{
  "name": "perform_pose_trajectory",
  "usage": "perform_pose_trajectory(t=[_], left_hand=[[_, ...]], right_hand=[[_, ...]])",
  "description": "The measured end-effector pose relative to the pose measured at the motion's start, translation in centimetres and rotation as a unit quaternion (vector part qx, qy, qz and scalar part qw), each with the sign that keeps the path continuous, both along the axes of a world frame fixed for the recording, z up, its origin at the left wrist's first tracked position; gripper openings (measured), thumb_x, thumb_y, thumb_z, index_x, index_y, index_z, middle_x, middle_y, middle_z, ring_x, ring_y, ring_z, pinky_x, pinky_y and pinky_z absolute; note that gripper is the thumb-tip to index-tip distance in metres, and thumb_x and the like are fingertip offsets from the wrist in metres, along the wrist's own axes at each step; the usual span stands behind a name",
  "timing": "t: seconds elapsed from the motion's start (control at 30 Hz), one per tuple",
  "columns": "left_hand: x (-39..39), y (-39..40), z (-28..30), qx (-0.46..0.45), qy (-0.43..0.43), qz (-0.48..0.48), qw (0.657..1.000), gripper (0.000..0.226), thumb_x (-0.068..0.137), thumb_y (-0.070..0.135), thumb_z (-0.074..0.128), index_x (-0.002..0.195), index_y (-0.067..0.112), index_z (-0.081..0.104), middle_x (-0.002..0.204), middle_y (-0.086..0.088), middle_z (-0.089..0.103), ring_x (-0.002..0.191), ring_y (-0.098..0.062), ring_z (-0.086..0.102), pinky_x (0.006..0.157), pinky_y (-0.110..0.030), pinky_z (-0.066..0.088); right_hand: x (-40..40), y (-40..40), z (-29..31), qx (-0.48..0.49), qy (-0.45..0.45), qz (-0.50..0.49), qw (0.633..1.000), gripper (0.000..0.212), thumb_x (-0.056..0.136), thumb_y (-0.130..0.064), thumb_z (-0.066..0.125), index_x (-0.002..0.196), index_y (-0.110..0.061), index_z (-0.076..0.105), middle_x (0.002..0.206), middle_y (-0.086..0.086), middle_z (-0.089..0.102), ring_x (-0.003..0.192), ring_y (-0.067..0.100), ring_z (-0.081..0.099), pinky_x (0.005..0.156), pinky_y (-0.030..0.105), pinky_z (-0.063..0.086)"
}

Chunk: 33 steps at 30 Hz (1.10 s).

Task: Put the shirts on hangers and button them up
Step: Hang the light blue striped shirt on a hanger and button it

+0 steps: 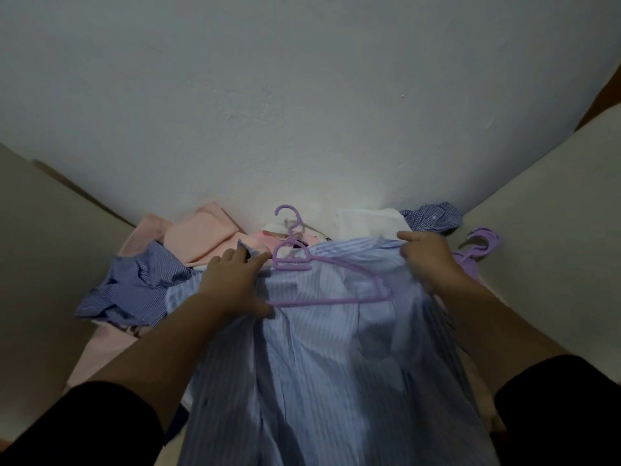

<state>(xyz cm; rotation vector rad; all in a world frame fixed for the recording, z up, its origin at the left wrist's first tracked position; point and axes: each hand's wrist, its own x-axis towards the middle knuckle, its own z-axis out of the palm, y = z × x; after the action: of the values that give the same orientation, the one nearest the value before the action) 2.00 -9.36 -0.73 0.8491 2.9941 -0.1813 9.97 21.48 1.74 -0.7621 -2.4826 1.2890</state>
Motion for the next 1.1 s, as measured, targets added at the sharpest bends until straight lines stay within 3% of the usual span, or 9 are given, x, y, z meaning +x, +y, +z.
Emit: perform_pose_trajectory(t=[0.2,0.43,0.53,0.6,0.7,0.77,0.83,0.97,1.1], left_hand=[[0.8,2.6,-1.5,0.089,-0.027,0.086,0.992,0.114,0.06,0.073,0.069,0.15,0.029,0.015,0.138,-0.013,0.039,0.126,-0.031,0.036,0.102,-0.04,0.033],[6.6,2.9,-7.2,0.336,0.073,0.123,0.931,0.069,0.072,0.012,0.076,0.137,0.017,0.052,0.137,-0.028,0.044,0.122,-0.046,0.044,0.095,-0.052,0.043],[9.2,4.2,-8.2,0.476,0.021,0.158,0.865,0.047,0.089,-0.004,0.056,0.134,0.007,0.054,0.14,-0.019,0.047,0.126,-0.027,0.045,0.103,-0.026,0.035],[10.4,5.8,-8.3,0.505,0.016,0.145,0.85,0.04,0.089,-0.01,0.049,0.125,0.001,0.059,0.126,-0.015,0.06,0.112,-0.017,0.053,0.092,-0.011,0.031],[11.8,8.1,-8.0,0.53,-0.088,0.15,0.83,0.036,0.09,-0.006,0.045,0.113,0.011,0.066,0.102,0.001,0.066,0.085,-0.006,0.062,0.073,-0.006,0.041],[12.2,8.3,-8.2,0.551,-0.13,0.19,0.802,0.029,0.095,0.004,0.046,0.11,0.017,0.067,0.095,0.003,0.067,0.08,-0.01,0.062,0.06,-0.008,0.04],[12.3,7.8,-8.7,0.575,-0.145,0.246,0.767,0.026,0.096,0.015,0.051,0.118,0.018,0.065,0.099,0.003,0.068,0.086,-0.016,0.064,0.065,-0.017,0.043],[12.2,7.0,-9.4,0.641,-0.19,0.299,0.681,0.032,0.092,0.01,0.059,0.12,0.024,0.063,0.08,0.006,0.066,0.073,-0.01,0.062,0.068,-0.018,0.048],[11.7,6.8,-9.7,0.647,-0.212,0.292,0.672,0.04,0.09,0.006,0.061,0.125,0.025,0.06,0.063,0.006,0.048,0.06,-0.01,0.05,0.063,-0.025,0.046]], right_hand=[[2.8,-9.9,-5.8,-0.232,0.013,0.001,0.973,0.032,0.091,-0.001,0.043,0.115,-0.015,0.059,0.069,0.004,0.056,0.053,0.013,0.051,0.045,0.022,0.042],[6.0,-10.1,-10.7,-0.122,-0.027,-0.063,0.99,0.052,0.081,0.004,0.06,0.131,-0.001,0.046,0.109,0.013,0.049,0.093,0.024,0.052,0.076,0.017,0.04],[6.3,-10.2,-10.0,-0.16,-0.032,-0.03,0.986,0.048,0.085,0.006,0.055,0.131,-0.002,0.048,0.082,0.006,0.052,0.07,0.016,0.05,0.062,0.021,0.041],[6.3,-11.3,-9.3,-0.207,-0.021,0.014,0.978,0.032,0.085,0.008,0.051,0.113,-0.005,0.06,0.076,0.008,0.056,0.065,0.019,0.053,0.058,0.026,0.044],[6.1,-13.5,-8.1,-0.261,-0.02,0.091,0.961,0.027,0.088,0.009,0.049,0.078,-0.015,0.057,0.054,-0.002,0.055,0.05,0.011,0.051,0.045,0.018,0.039],[6.1,-14.2,-7.7,-0.271,-0.017,0.121,0.955,0.029,0.09,0.009,0.046,0.088,-0.016,0.061,0.053,-0.006,0.057,0.045,0.003,0.049,0.044,0.013,0.037],[6.1,-14.0,-7.8,-0.347,-0.025,0.105,0.932,0.034,0.093,0.008,0.042,0.104,-0.016,0.063,0.071,0.008,0.057,0.05,0.009,0.049,0.045,0.015,0.038],[6.2,-13.8,-8.6,-0.496,-0.036,0.065,0.865,0.03,0.094,0.002,0.043,0.089,-0.011,0.069,0.073,0.008,0.056,0.06,0.014,0.048,0.055,0.021,0.038],[6.0,-13.9,-9.4,-0.532,-0.03,0.057,0.844,0.02,0.093,0.002,0.048,0.094,-0.004,0.067,0.07,0.006,0.058,0.057,0.009,0.051,0.057,0.02,0.044]])
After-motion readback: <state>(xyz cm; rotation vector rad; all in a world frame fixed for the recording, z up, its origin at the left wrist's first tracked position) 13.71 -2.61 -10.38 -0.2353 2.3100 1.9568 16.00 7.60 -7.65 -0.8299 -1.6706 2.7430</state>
